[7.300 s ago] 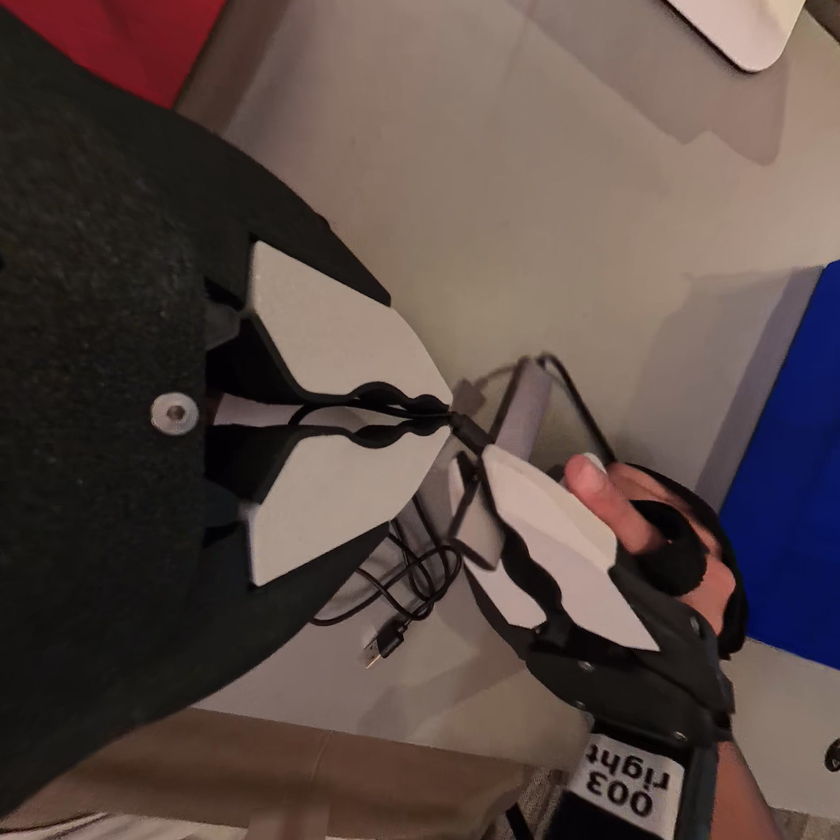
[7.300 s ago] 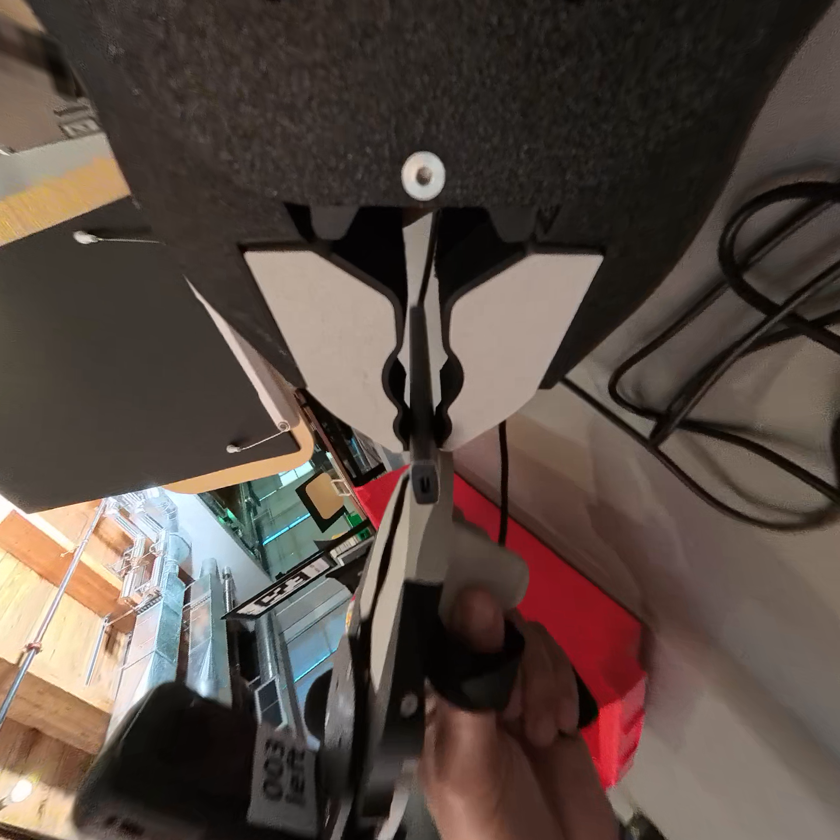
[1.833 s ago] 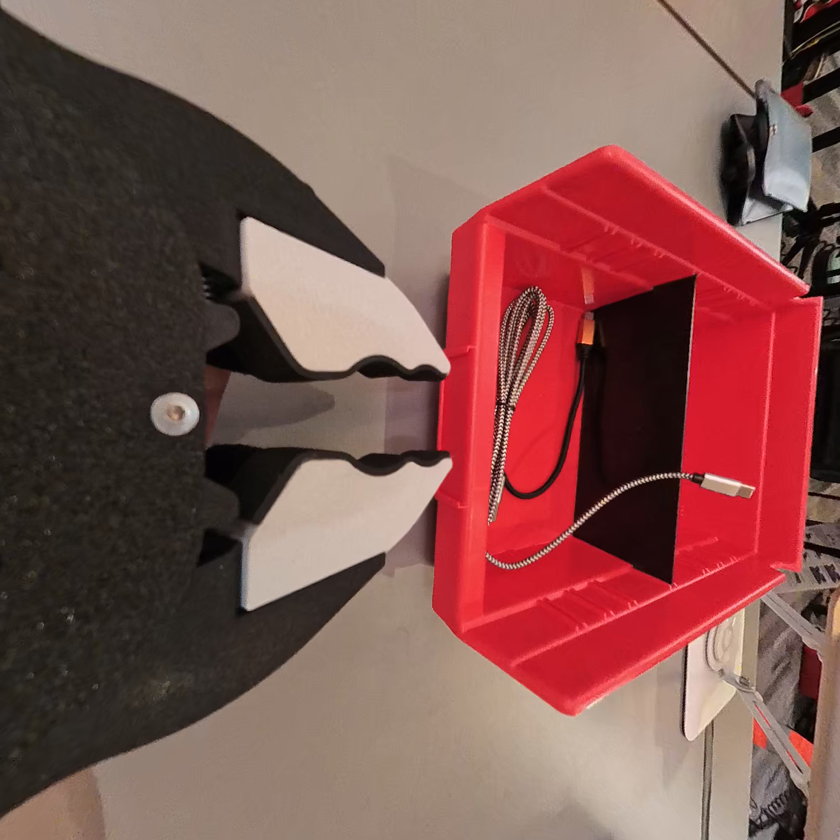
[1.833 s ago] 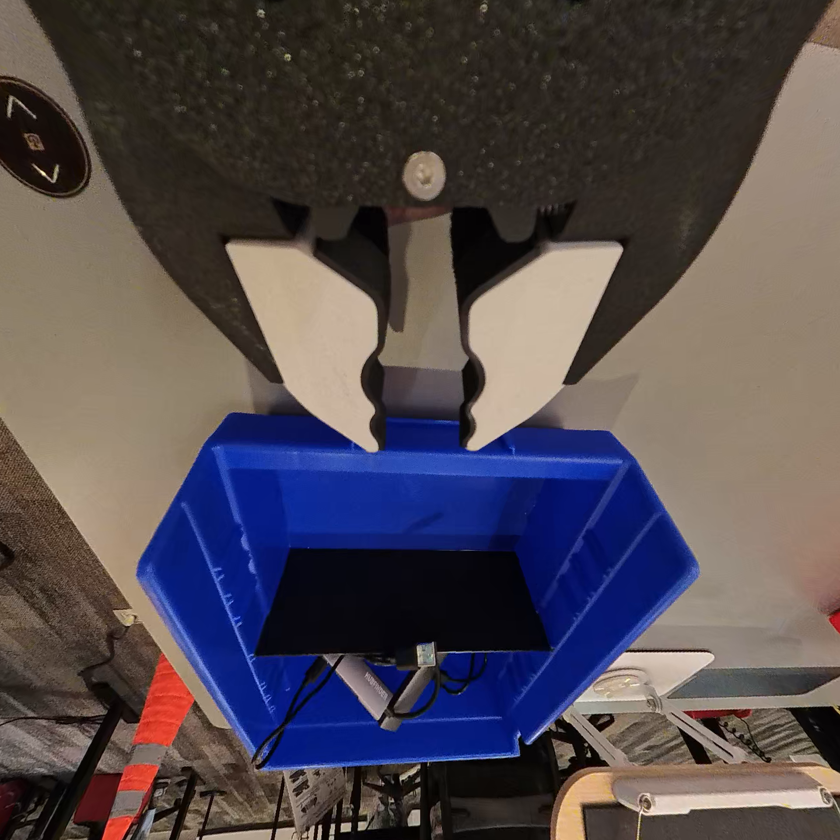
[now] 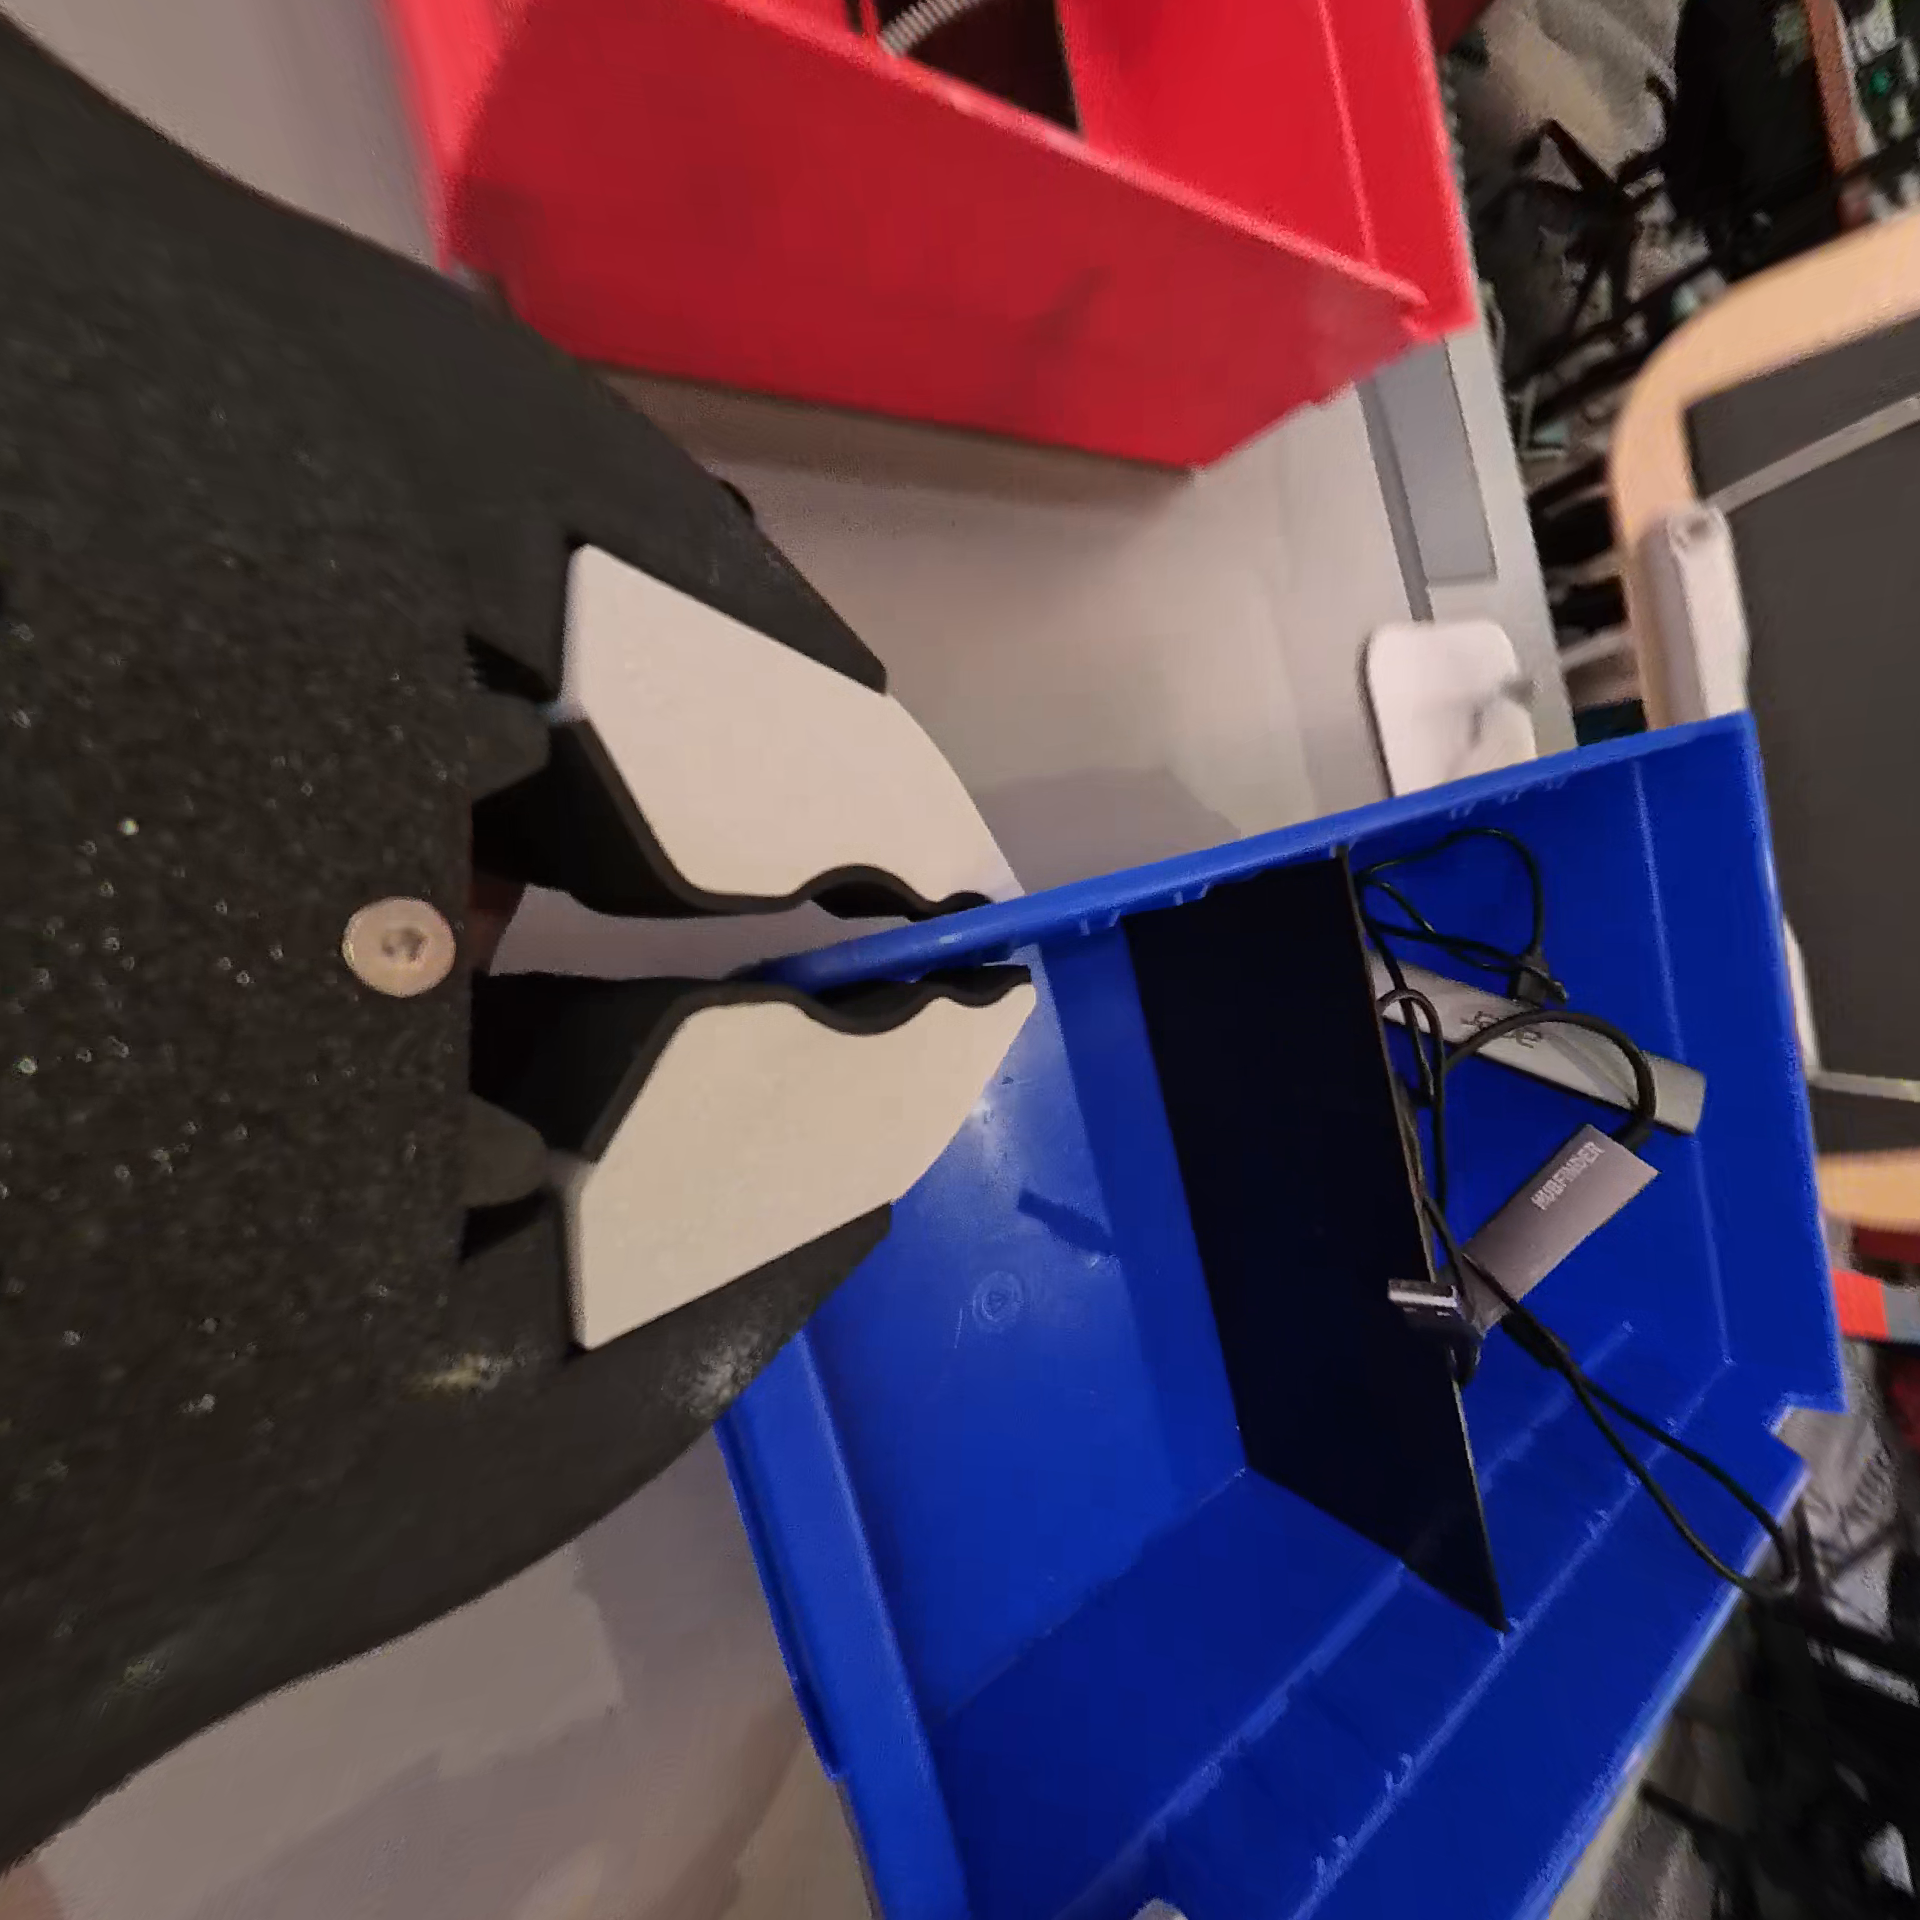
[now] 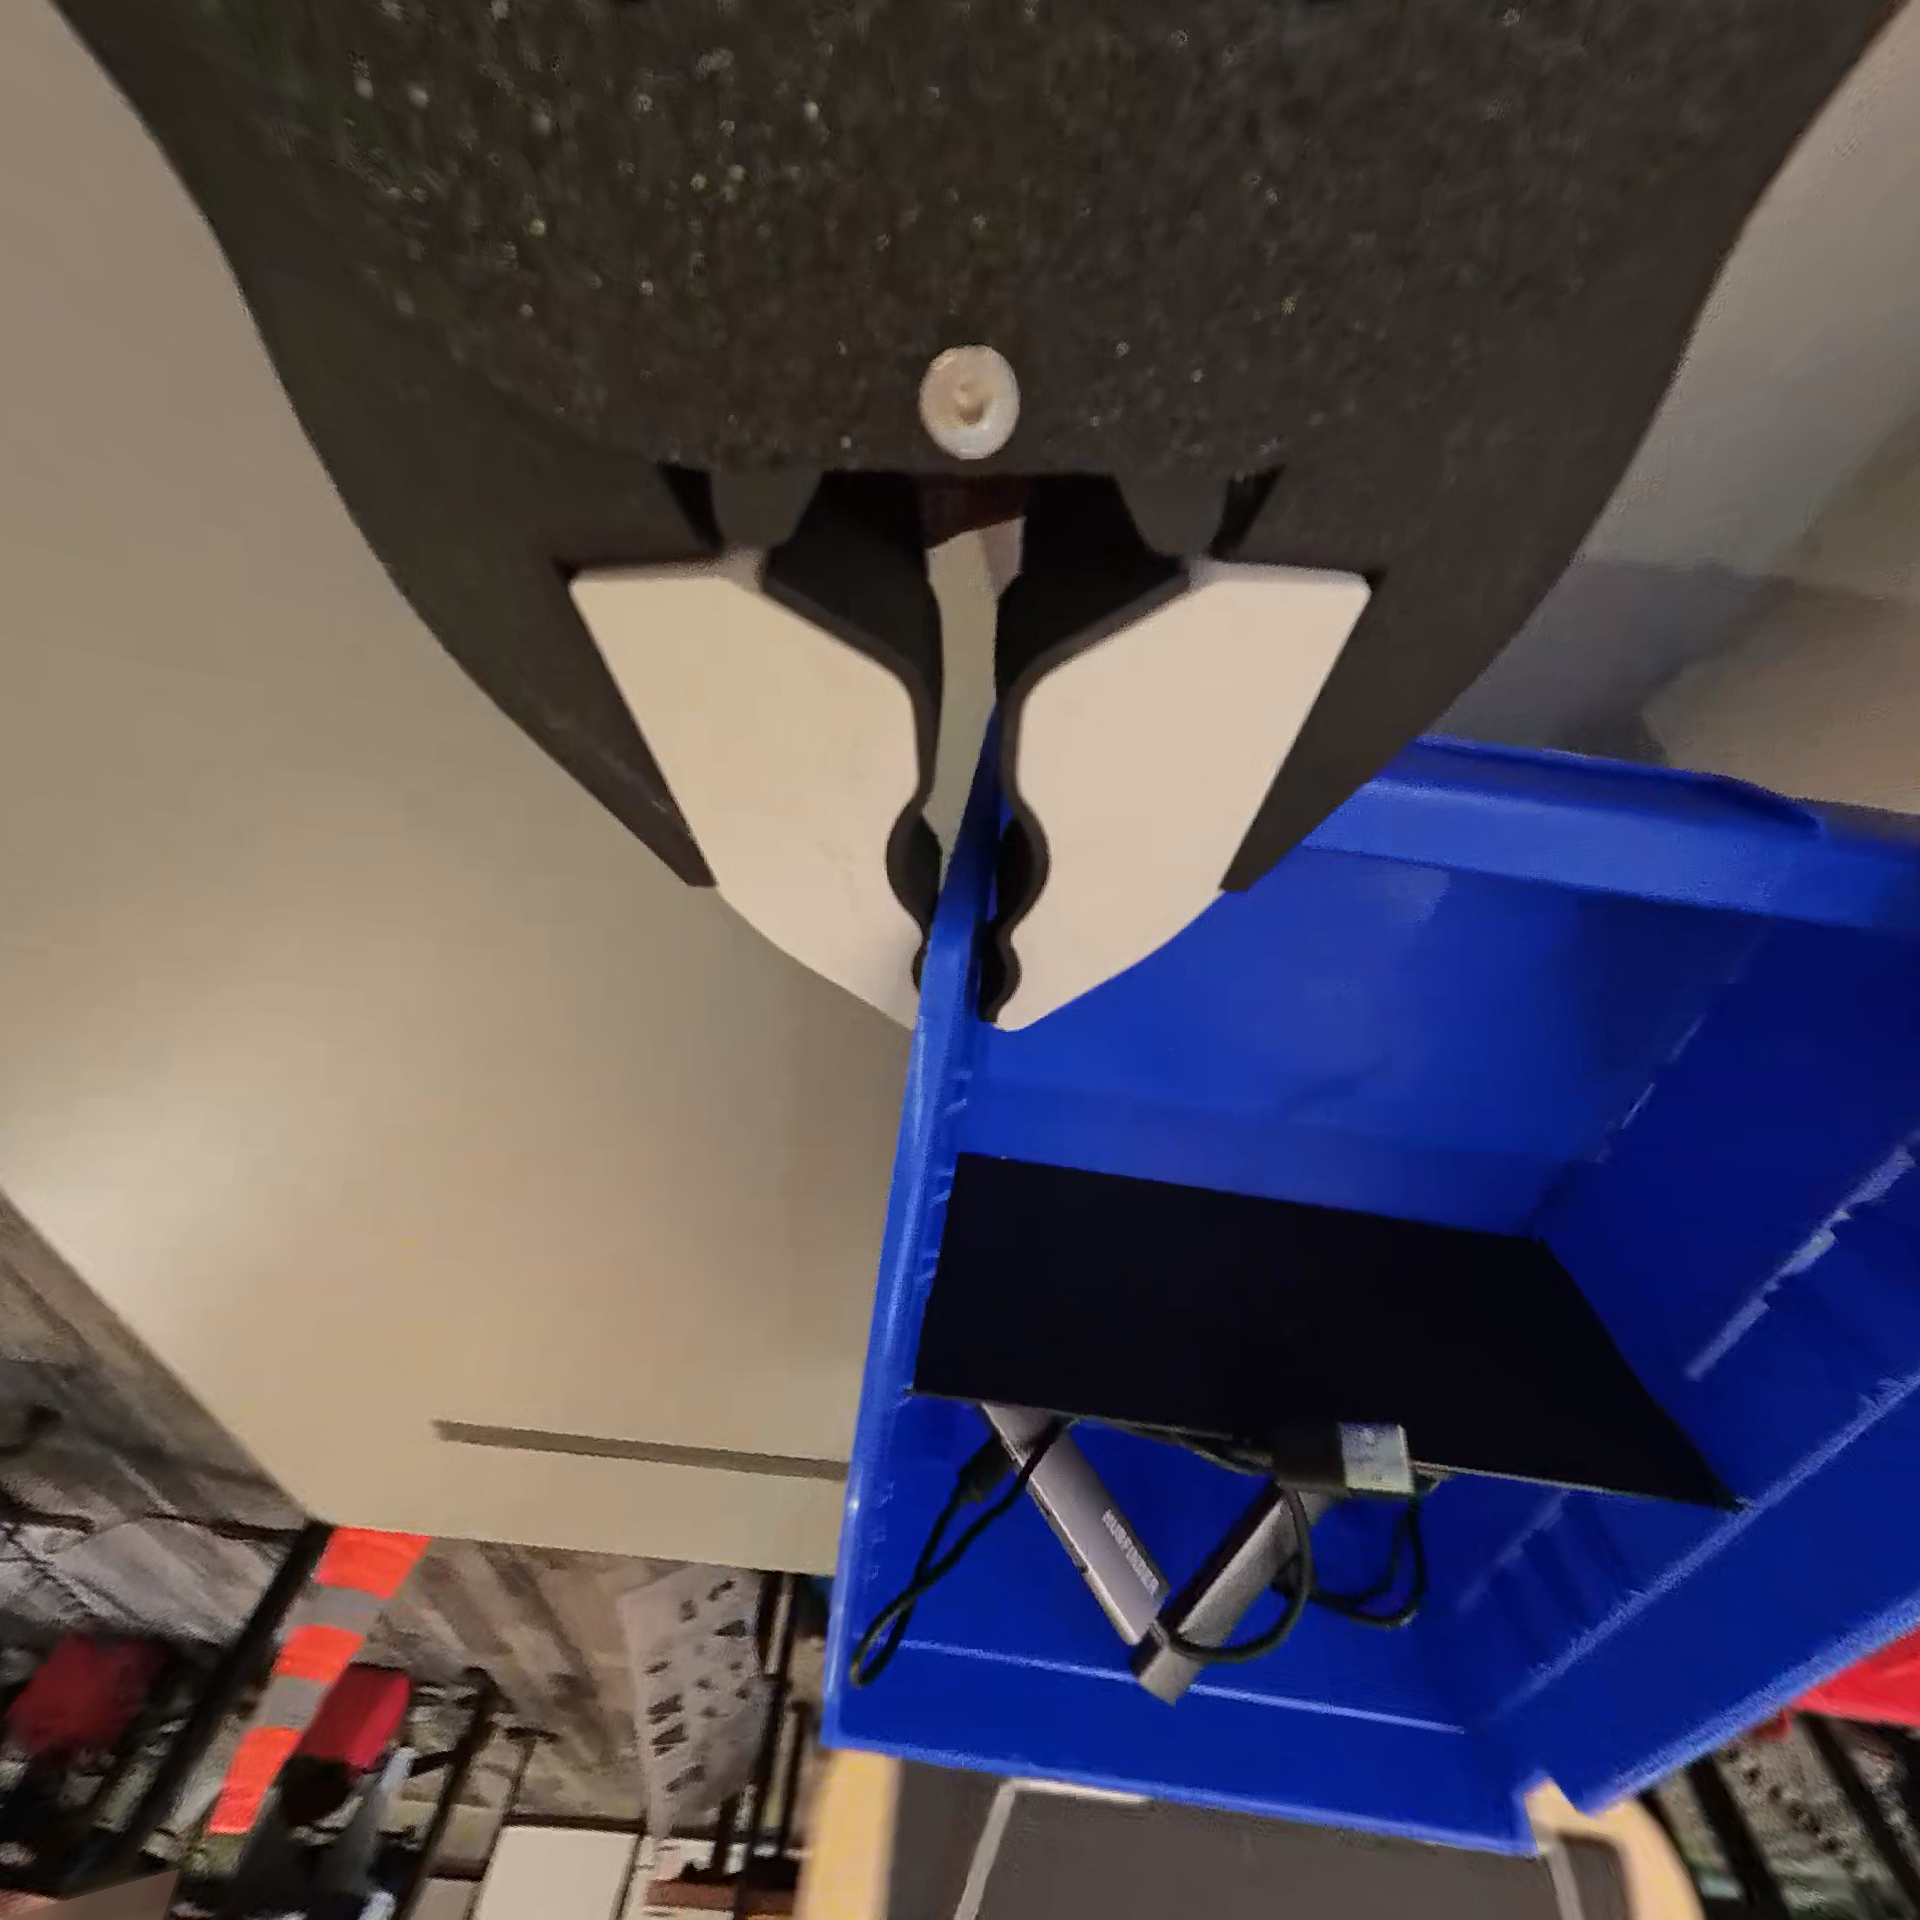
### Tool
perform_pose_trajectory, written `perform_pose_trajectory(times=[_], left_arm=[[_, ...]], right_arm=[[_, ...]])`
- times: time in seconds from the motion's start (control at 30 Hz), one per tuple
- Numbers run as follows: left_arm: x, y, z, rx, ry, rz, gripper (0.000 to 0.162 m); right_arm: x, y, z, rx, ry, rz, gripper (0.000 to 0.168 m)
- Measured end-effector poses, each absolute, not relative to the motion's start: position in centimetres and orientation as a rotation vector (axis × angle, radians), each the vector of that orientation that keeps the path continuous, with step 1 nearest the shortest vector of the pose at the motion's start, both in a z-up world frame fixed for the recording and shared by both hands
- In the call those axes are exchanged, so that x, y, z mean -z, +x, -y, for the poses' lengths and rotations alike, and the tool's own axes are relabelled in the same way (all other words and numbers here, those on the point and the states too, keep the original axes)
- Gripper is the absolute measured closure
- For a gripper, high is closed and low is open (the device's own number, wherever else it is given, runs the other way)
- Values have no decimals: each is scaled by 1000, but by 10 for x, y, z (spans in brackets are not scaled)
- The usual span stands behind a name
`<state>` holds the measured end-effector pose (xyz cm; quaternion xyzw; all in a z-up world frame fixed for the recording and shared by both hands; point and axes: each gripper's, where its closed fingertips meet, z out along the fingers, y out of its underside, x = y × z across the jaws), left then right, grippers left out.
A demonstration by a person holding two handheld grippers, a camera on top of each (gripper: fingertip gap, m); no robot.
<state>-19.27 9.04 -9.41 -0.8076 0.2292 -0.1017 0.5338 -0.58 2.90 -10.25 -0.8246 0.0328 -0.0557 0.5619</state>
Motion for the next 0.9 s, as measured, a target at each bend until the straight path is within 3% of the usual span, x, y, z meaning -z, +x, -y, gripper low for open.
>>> perform_pose_trajectory(times=[0.23, 0.43, 0.6, 0.8, 0.9], left_arm=[[123, -230, -105, 341, -2009, -529, 152], [78, -243, -91, 670, -1857, -481, 121], [63, -352, -88, 506, -1732, -395, 115], [110, -534, -118, 151, -1954, -205, 102], [126, -551, -148, 274, -2046, -236, 93]], right_arm=[[129, -46, -53, 82, -2016, 4, 163], [129, -44, -22, -24, -1966, 196, 144], [116, -38, 15, -82, -1897, 179, 144], [112, -90, 40, -131, -1867, 297, 144], [113, -139, 36, -183, -1872, 417, 144]])
